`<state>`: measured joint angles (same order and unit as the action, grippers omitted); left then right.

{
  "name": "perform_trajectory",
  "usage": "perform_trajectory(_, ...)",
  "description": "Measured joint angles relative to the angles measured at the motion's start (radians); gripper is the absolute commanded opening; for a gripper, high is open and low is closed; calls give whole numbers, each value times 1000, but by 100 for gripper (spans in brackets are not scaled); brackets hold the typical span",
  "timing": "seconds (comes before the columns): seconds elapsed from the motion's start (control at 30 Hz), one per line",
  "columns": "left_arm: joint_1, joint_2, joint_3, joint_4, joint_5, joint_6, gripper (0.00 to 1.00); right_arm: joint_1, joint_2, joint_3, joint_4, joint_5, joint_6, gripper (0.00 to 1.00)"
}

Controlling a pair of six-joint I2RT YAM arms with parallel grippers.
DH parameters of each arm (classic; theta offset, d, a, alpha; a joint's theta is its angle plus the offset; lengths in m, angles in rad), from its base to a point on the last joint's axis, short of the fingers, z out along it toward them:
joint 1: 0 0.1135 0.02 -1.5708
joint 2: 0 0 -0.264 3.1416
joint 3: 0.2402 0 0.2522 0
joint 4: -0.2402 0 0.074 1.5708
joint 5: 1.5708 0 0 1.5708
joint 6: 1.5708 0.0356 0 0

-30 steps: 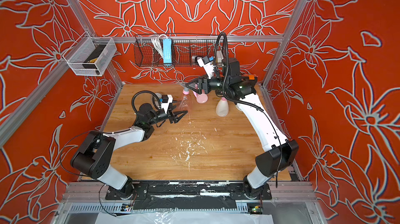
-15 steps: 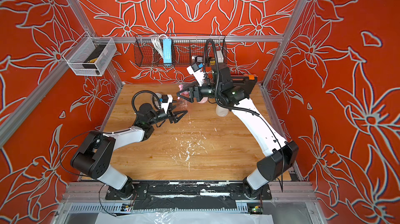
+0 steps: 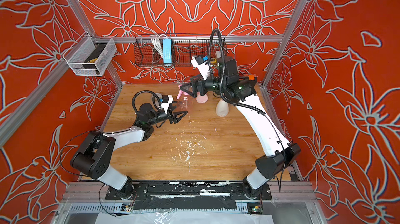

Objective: Attach spray nozzles to spray bottles
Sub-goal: Screw the spray nozzle on the spray bottle.

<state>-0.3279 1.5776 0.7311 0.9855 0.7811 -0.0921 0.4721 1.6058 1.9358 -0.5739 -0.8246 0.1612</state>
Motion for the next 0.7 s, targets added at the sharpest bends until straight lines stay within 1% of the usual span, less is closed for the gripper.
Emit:
perform_trajectory(0.07, 0, 0, 1, 0, 16, -7, 44, -33, 44, 61, -2, -40, -3, 96)
perform_trajectory(0.17, 0, 0, 4, -1, 38, -18, 44, -41, 105, 87, 5, -109, 3, 94)
perform_trajectory(0.27, 1, -2, 8, -4, 56, -27, 44, -39, 142, 58, 10, -163, 11, 91)
perform_trajectory(0.43, 2, -4, 23, -6, 92, -53, 45, -37, 144, -11, 35, -217, 29, 88)
perform_trajectory(0.5, 3, -4, 26, -7, 100, -63, 45, -37, 143, -21, 58, -232, 36, 81)
perform_trajectory(0.63, 5, -4, 30, -8, 120, -77, 44, -38, 137, -56, 116, -251, 58, 64)
perform_trajectory(0.7, 8, -4, 30, -8, 127, -87, 44, -40, 131, -77, 143, -250, 66, 59)
